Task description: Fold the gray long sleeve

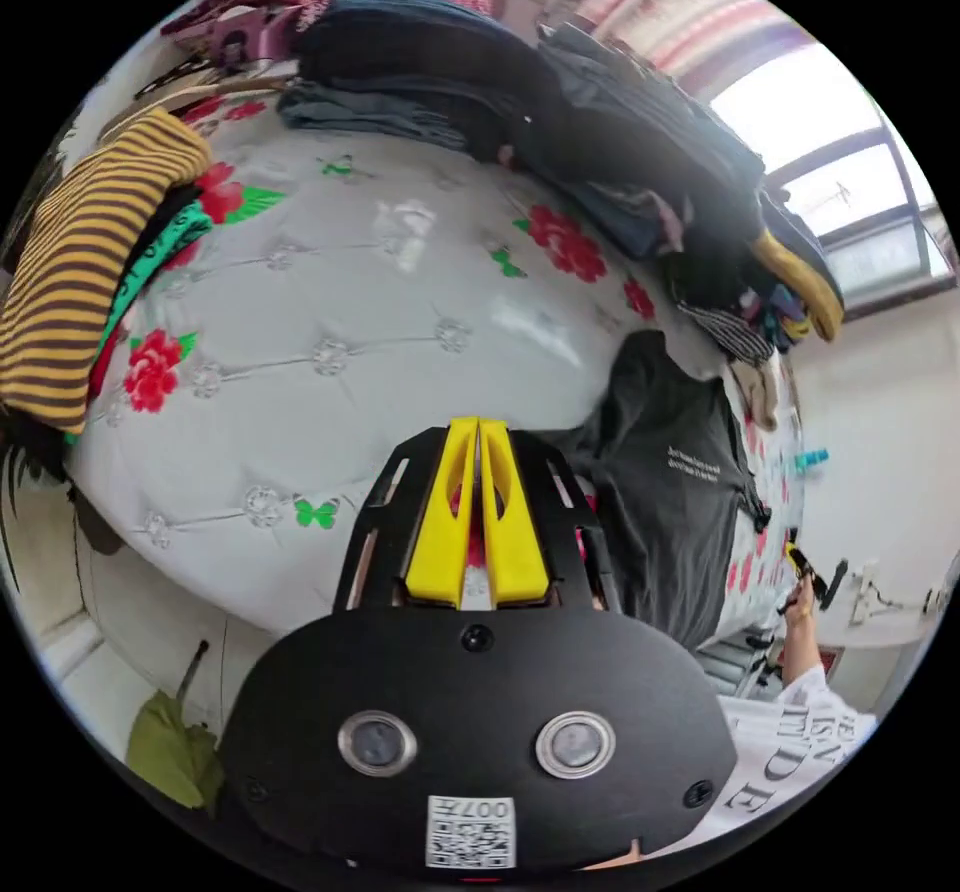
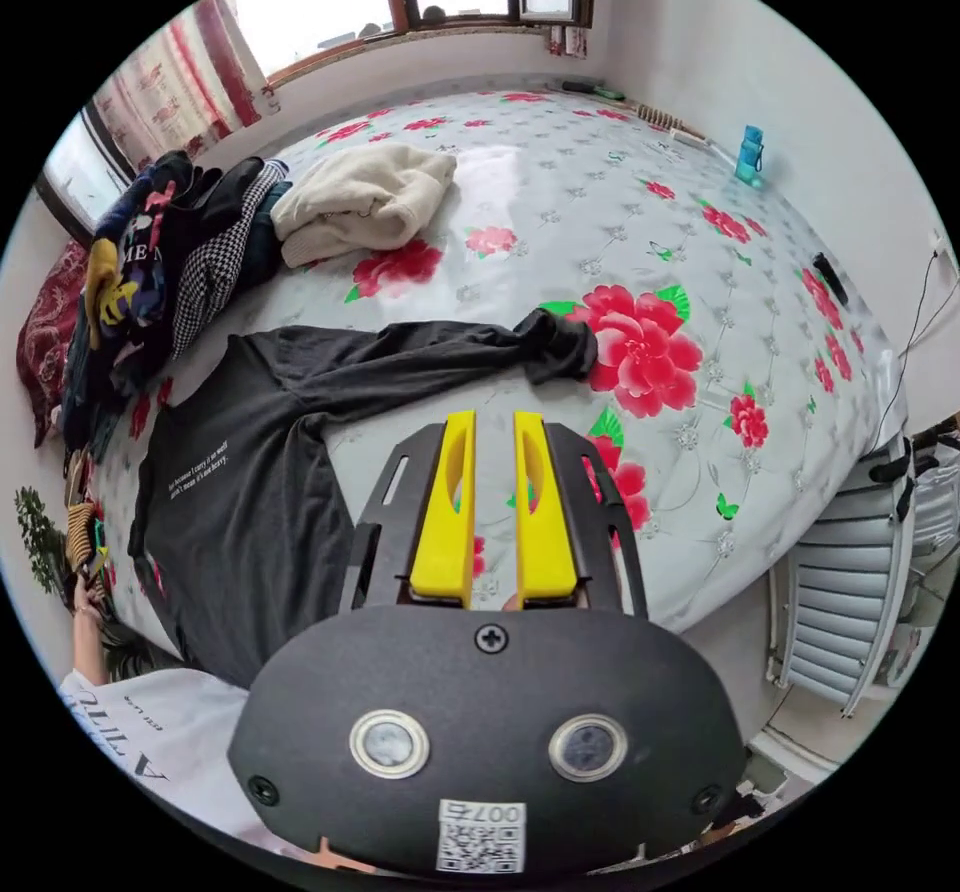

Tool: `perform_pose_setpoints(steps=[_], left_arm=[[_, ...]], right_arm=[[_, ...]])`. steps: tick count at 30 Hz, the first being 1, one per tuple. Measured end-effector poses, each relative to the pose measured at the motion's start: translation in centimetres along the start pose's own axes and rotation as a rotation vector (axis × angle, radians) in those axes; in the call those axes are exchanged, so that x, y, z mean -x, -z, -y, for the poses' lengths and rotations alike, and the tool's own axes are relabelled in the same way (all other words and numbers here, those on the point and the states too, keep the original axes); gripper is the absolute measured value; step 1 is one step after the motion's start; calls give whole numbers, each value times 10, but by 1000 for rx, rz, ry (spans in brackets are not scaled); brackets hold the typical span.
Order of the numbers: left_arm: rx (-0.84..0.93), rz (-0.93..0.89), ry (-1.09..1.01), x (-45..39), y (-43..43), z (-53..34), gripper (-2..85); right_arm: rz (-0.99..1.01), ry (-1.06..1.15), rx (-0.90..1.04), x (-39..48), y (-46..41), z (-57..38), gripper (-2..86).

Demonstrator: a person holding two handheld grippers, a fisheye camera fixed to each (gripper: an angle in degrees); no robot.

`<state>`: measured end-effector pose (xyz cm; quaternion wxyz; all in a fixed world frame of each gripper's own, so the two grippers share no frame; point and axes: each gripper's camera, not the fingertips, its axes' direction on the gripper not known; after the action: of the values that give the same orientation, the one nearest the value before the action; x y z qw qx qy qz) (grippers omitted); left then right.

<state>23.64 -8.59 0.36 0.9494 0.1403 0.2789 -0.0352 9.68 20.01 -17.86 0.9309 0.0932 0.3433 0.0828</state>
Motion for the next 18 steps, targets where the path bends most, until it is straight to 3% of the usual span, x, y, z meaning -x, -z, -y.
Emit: perform_pose_setpoints(steps=[2,5,9,13,18], left_arm=[[-35,62,15,9,18,4,-7],[-53,53,-174,-17,35,-20,4],[97,0,-484,-78,-1,-119,67],[211,7,-583,-110,-50,-201,108],[233,144,-682,-125,-74,-213,26]], right_arm=[[116,100,28,14,-7,-47,46],[227,183,70,20,-14,-111,52],[229,261,150,24,-28,-166,62],[220,342,245,41,-52,-189,62],[105,442,276,74,-52,-201,22]])
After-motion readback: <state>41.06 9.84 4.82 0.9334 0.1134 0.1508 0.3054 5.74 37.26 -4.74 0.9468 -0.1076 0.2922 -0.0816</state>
